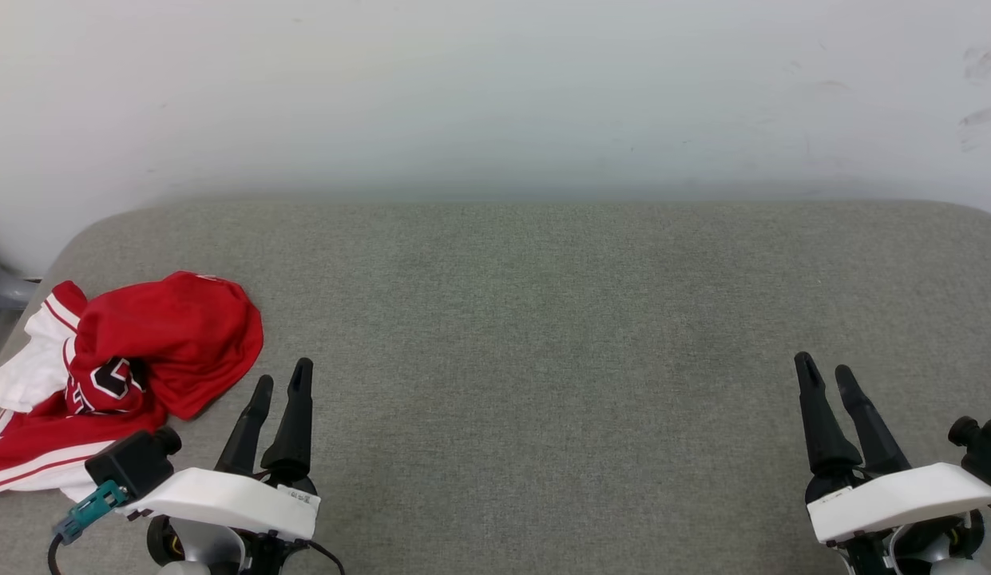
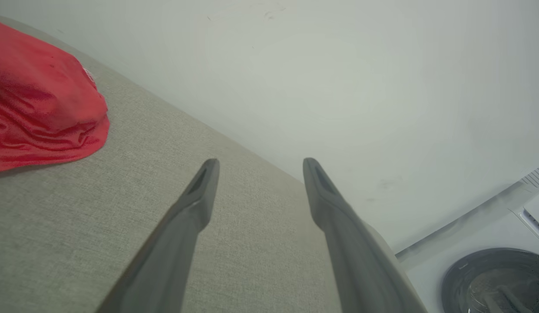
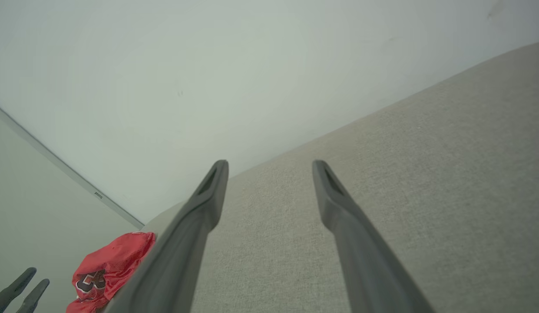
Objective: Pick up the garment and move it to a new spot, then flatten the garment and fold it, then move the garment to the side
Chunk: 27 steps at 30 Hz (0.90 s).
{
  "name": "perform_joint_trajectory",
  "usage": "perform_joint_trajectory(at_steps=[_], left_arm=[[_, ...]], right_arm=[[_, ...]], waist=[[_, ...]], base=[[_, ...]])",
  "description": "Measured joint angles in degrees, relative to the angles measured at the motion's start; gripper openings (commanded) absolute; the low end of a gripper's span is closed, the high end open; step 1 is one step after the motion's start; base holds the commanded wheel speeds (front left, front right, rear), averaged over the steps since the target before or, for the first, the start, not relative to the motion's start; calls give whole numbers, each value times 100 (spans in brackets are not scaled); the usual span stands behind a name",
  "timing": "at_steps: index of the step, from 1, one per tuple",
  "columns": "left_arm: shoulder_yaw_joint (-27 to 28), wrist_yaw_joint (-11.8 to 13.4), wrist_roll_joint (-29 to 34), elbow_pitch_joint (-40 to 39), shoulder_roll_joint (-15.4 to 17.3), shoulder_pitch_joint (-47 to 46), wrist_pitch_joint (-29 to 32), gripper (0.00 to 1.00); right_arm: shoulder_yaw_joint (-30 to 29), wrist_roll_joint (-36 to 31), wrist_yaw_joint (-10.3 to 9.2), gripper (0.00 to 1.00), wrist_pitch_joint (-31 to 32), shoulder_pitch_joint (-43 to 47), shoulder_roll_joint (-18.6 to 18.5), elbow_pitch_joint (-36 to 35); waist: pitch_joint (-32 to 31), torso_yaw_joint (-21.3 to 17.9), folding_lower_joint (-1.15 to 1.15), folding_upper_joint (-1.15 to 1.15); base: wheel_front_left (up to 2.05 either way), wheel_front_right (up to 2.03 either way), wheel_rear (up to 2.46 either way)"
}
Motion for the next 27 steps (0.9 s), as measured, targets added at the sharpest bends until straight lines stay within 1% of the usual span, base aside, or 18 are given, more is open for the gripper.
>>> perform_joint_trajectory(at_steps=[5, 12, 27], left_arm=[[14, 0, 423, 9, 26, 5, -100, 100], [-2, -1, 969, 14, 67, 26, -211, 100], [-107, -1, 1862, 114, 111, 28, -444, 100]], right_arm=[[-56, -659, 0, 100, -40, 38, 11, -158], [-89, -1328, 0, 100, -64, 130, 30, -339], [-165, -2190, 1, 100, -60, 274, 46, -621]], waist=[[-3, 21, 0, 0], [-3, 30, 0, 0], [-1, 91, 0, 0]], base=[[0, 0, 0], [0, 0, 0], [0, 0, 0]])
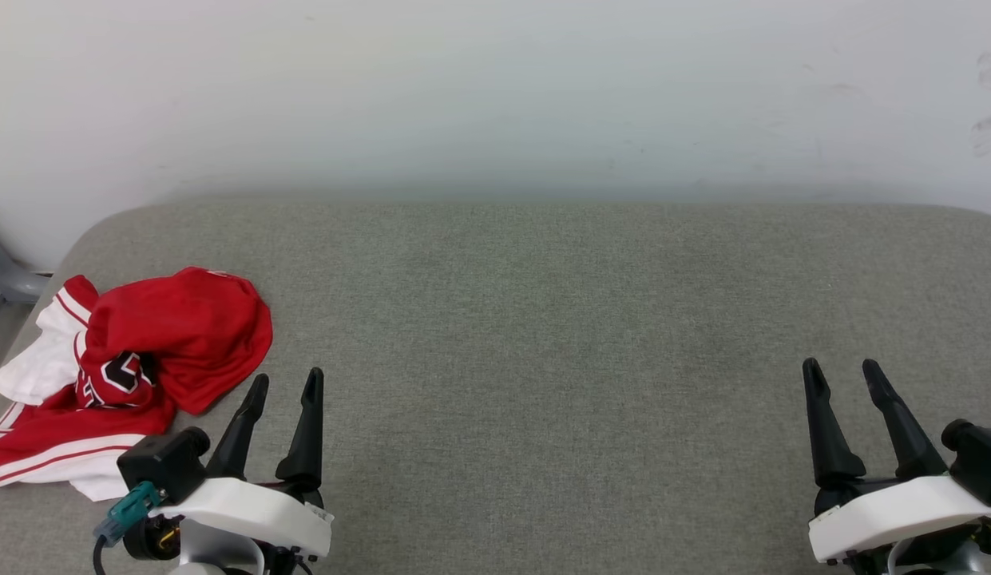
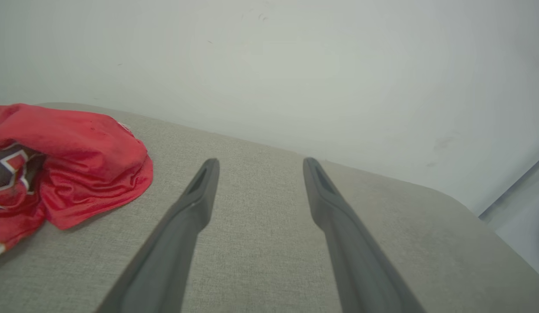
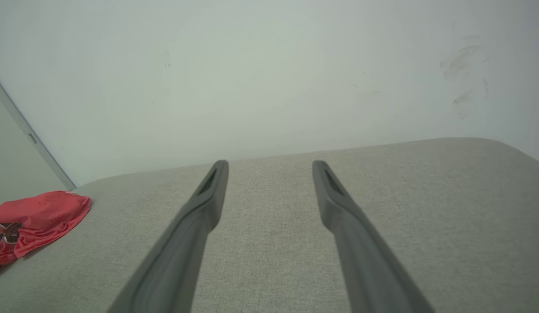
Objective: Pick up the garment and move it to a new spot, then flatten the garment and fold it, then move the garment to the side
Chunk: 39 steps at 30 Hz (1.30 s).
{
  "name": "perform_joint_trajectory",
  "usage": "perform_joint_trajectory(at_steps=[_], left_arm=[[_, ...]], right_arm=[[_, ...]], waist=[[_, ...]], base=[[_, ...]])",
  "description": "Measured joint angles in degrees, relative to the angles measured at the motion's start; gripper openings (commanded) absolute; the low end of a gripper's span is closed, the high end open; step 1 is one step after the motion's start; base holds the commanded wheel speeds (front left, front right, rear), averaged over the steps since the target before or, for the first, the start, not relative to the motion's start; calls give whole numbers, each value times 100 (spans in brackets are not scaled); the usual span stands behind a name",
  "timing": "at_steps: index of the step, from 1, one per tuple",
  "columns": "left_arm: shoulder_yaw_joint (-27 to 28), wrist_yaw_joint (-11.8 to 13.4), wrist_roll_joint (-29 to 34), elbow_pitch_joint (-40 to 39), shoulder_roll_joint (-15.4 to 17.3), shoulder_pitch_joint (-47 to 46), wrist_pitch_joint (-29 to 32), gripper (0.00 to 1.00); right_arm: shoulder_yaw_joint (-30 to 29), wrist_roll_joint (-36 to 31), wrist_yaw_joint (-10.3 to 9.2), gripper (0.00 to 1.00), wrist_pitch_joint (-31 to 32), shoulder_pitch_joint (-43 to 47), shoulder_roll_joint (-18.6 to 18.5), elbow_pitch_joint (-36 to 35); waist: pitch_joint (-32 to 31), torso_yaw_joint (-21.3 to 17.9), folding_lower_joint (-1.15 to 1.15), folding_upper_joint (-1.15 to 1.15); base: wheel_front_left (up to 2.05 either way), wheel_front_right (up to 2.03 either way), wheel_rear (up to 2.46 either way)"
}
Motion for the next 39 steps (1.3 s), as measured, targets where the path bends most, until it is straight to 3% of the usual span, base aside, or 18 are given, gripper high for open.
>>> perform_joint_trajectory(at_steps=[11, 19, 39], left_arm=[[11, 2, 533, 101, -7, -1, -143, 100], [141, 67, 901, 198, -40, -37, -249, 100], [409, 120, 1682, 288, -131, -185, -464, 100]], right_arm=[[-47, -432, 0, 100, -19, 80, 1, -154], [75, -679, 0, 100, -34, 105, 1, -248], [438, -1299, 0, 100, -138, 39, 3, -147]], waist=[[0, 65, 0, 0], [18, 326, 0, 0], [36, 1889, 0, 0]], base=[[0, 0, 0], [0, 0, 0], [0, 0, 0]])
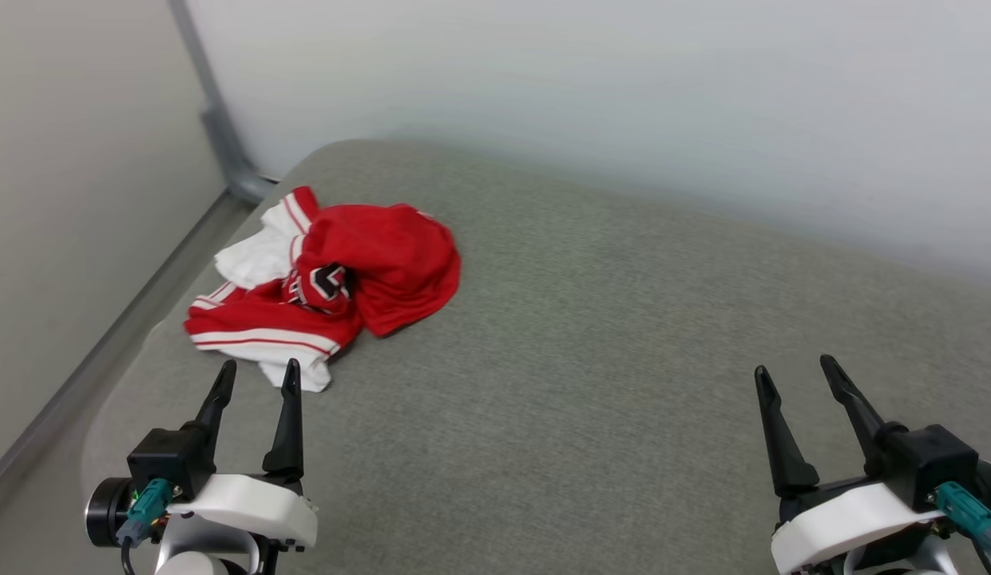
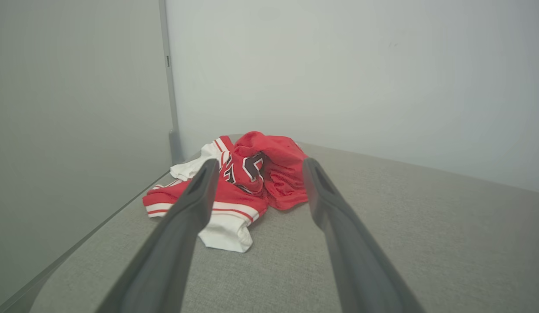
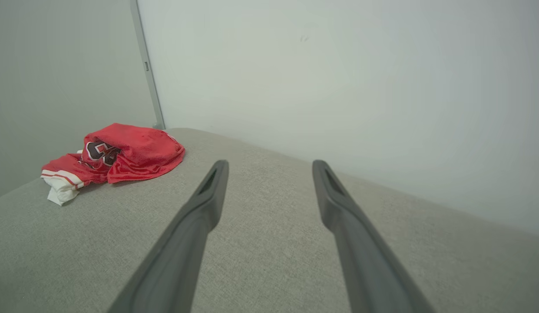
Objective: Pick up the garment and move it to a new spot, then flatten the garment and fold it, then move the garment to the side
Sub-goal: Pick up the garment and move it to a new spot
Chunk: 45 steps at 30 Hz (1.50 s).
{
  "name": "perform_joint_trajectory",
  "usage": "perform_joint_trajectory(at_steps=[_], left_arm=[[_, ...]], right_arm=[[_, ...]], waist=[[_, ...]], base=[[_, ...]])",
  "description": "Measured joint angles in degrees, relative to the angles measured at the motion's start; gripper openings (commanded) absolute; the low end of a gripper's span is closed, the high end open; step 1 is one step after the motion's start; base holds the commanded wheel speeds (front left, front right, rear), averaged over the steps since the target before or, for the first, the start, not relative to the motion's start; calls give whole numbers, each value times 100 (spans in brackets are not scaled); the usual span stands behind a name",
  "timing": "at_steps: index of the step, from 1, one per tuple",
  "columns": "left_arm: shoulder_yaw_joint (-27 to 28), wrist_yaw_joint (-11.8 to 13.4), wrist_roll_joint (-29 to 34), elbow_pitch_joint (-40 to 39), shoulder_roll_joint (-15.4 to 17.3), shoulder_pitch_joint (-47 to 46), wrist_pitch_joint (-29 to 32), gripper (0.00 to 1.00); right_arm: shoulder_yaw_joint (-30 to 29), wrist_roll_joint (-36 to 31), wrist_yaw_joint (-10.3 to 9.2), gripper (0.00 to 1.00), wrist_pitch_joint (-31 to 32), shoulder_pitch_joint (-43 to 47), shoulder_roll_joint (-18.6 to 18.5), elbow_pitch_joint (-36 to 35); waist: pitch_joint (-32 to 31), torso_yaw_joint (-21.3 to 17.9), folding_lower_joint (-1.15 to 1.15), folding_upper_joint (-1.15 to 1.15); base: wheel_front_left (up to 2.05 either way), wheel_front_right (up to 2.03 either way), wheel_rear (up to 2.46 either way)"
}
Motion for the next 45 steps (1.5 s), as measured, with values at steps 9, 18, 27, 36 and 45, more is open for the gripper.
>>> perform_joint_trajectory(at_steps=[9, 18, 27, 36, 45], left_arm=[[186, 24, 348, 24, 5, -9, -92, 100], [321, -30, 174, 355, 64, -747, -116, 100], [-89, -113, -1266, 1528, 805, -2699, 1004, 100], [-978, -121, -2978, 2431, 2013, -3890, 3011, 100], [-1639, -131, -3796, 3701, 2765, -4625, 4565, 72]], right_arm=[[40, -309, 1, 100, -68, -68, 0, -7], [11, -419, 1, 100, 92, -409, 0, -131], [-9, -719, 1, 100, 461, -994, 2, -525], [43, -815, 1, 100, 575, -1356, 2, -867], [30, -758, 1, 100, 479, -1519, 1, -869]], waist=[[66, 611, 0, 0], [512, 634, 0, 0], [1504, 104, 1, 0], [2462, -514, 2, 0], [3286, -1228, 0, 0]], base=[[0, 0, 0], [0, 0, 0], [0, 0, 0], [0, 0, 0], [0, 0, 0]])
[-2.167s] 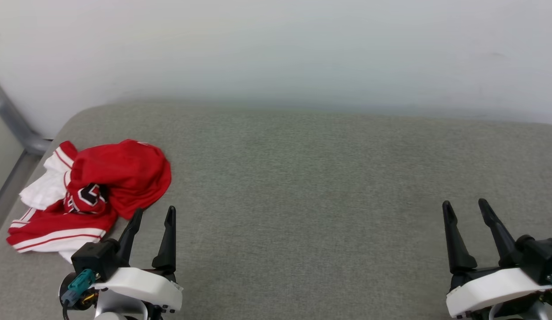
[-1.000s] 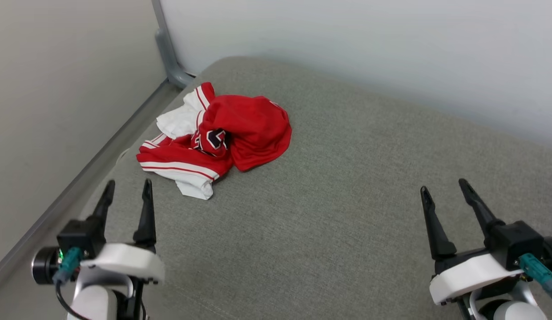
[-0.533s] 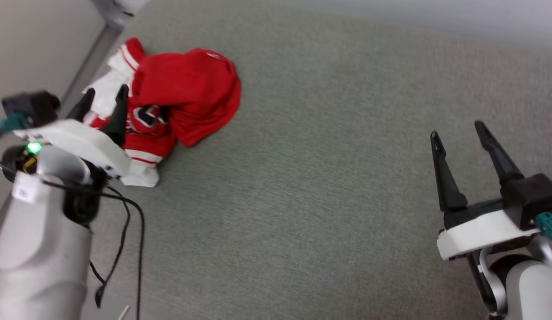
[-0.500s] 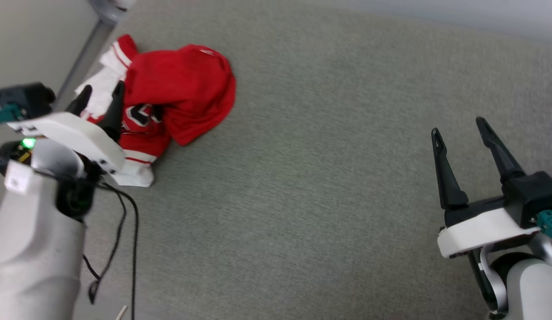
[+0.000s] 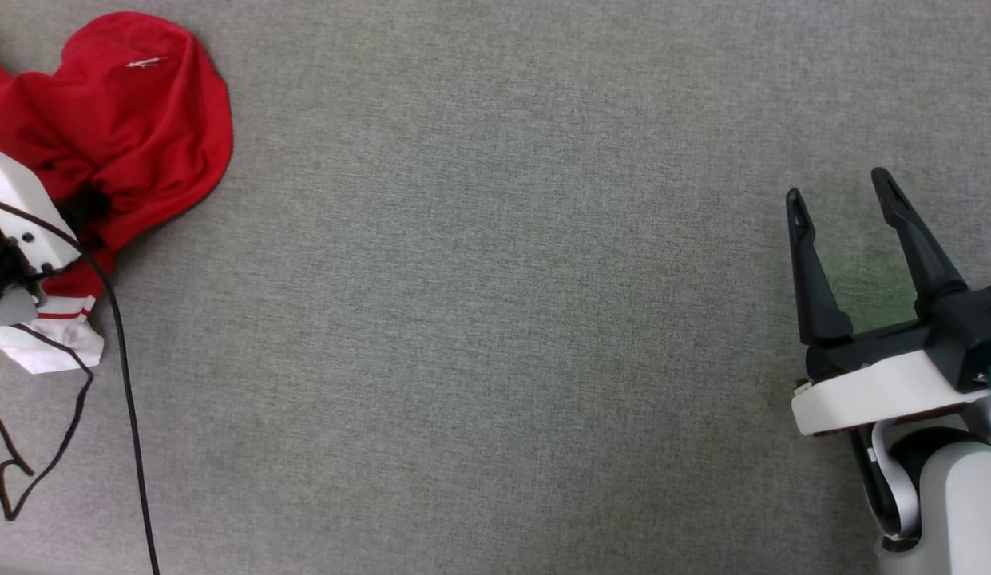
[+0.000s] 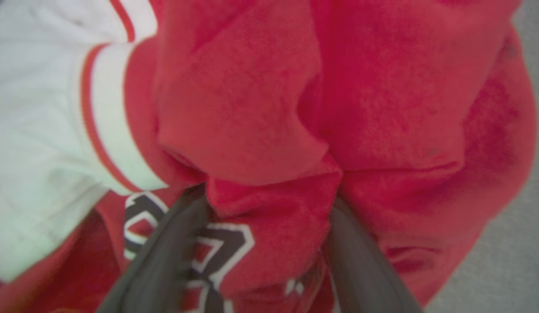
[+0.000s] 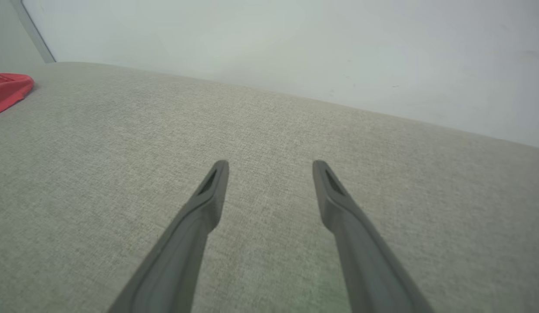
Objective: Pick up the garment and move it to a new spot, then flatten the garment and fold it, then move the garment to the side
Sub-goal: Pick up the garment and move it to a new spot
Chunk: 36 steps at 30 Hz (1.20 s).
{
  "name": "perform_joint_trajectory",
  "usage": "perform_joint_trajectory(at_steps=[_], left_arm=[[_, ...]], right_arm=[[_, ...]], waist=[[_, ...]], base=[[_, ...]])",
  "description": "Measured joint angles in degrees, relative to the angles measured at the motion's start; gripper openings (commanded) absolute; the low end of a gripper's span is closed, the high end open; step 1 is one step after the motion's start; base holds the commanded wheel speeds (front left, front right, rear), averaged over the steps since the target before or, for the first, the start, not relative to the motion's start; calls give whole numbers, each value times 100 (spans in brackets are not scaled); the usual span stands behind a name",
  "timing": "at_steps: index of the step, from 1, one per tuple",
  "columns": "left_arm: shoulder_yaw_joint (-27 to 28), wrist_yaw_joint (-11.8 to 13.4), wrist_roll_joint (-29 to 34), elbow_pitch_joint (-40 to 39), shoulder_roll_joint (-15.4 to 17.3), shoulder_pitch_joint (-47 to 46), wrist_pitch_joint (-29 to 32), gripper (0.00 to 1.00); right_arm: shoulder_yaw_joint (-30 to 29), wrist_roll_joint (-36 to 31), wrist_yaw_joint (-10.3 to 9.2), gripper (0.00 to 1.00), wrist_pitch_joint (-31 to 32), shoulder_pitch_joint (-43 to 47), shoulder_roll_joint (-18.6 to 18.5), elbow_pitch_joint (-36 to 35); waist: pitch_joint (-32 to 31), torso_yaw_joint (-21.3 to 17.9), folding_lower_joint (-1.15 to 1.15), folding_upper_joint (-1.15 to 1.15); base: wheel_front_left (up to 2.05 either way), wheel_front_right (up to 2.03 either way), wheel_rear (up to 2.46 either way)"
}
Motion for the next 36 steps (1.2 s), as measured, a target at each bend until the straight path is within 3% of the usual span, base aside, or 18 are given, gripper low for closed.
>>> perform_joint_trajectory(at_steps=[1, 2, 7, 16, 21, 30, 36], left_arm=[[-44, -1, 7, 11, 26, -27, -37, 40], [-89, 0, 60, 23, 41, -37, -232, 0], [-247, 2, 215, 234, -77, -60, -929, 0], [-132, 205, 624, 386, -372, -55, -3322, 0], [-142, 281, 818, 276, -443, 108, -4279, 0], [-154, 520, 1088, -786, -679, 721, -4651, 0], [-347, 716, 1172, -1836, -991, 1434, -4653, 0]], right_arm=[[-11, 0, 0, 100, -1, 0, -1, -3], [-29, -1, 0, 100, -1, 0, -1, -2], [-64, 30, 0, 100, -21, 1, -1, 22], [-146, 191, 0, 100, -162, 74, -1, 179], [-211, 392, 0, 100, -243, 273, -1, 324], [-368, 688, 0, 100, -331, 771, -1, 535], [-380, 802, 0, 100, -330, 1009, 0, 563]], waist=[[13, -12, 0, 0], [11, -10, 0, 0], [-175, 53, 0, 0], [-809, 242, 0, -1], [-1273, 315, 0, 0], [-2125, 257, 0, 0], [-2502, -51, -1, 0]], base=[[0, 0, 0], [0, 0, 0], [0, 0, 0], [0, 0, 0], [0, 0, 0], [0, 0, 0], [0, 0, 0]])
